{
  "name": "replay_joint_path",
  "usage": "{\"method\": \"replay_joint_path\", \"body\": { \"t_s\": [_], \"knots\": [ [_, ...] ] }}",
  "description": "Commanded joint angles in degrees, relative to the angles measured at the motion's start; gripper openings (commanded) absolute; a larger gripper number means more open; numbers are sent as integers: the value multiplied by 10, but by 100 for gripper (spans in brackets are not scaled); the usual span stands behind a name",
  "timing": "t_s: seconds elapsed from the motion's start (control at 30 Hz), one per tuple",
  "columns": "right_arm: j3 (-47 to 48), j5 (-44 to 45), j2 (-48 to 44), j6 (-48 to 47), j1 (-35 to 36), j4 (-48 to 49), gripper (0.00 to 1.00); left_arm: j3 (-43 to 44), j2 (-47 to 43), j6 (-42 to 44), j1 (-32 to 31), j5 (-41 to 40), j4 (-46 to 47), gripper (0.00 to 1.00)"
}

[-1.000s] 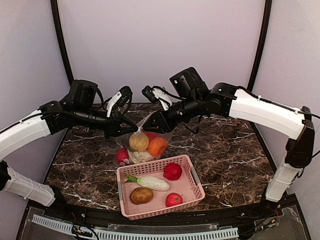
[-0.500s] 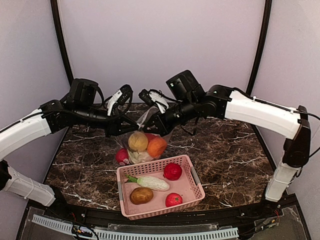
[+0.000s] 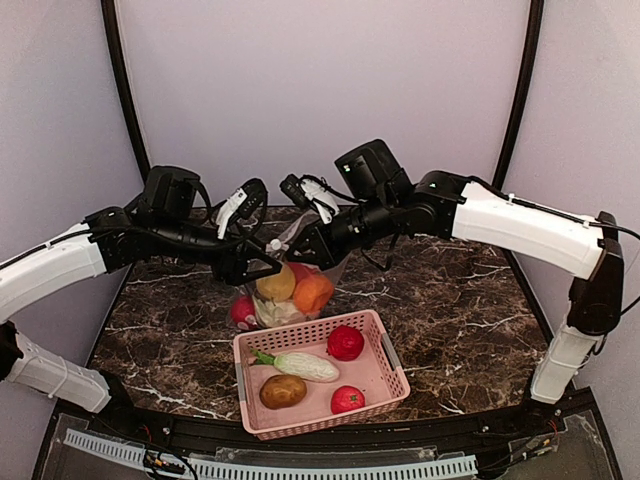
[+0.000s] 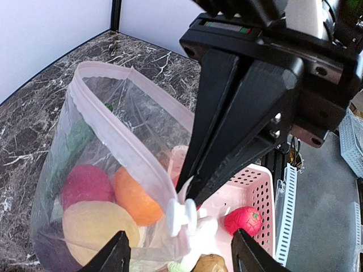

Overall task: Place the food in the zip-top bag and seal the zipper
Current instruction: Pass from the left arm to the right, then pass from the right arm to the left

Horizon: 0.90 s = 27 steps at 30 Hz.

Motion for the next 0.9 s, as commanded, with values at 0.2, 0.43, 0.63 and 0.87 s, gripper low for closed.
{"method": "replay_joint_path", "body": {
  "t_s": [0.2, 0.43, 0.63, 0.87],
  "knots": [
    [-2, 2, -18, 11, 2, 32, 0, -36, -36, 1, 0, -27, 14, 41],
    [-3, -6, -15, 13, 3, 31, 0, -26, -36, 0, 0, -37, 21, 40],
    [-2, -6, -13, 14, 3, 29, 0, -20, -28, 2, 0, -35, 24, 32],
    [2, -13, -8, 12, 3, 26, 0, -18, -28, 2, 0, -39, 28, 32]
  ]
}}
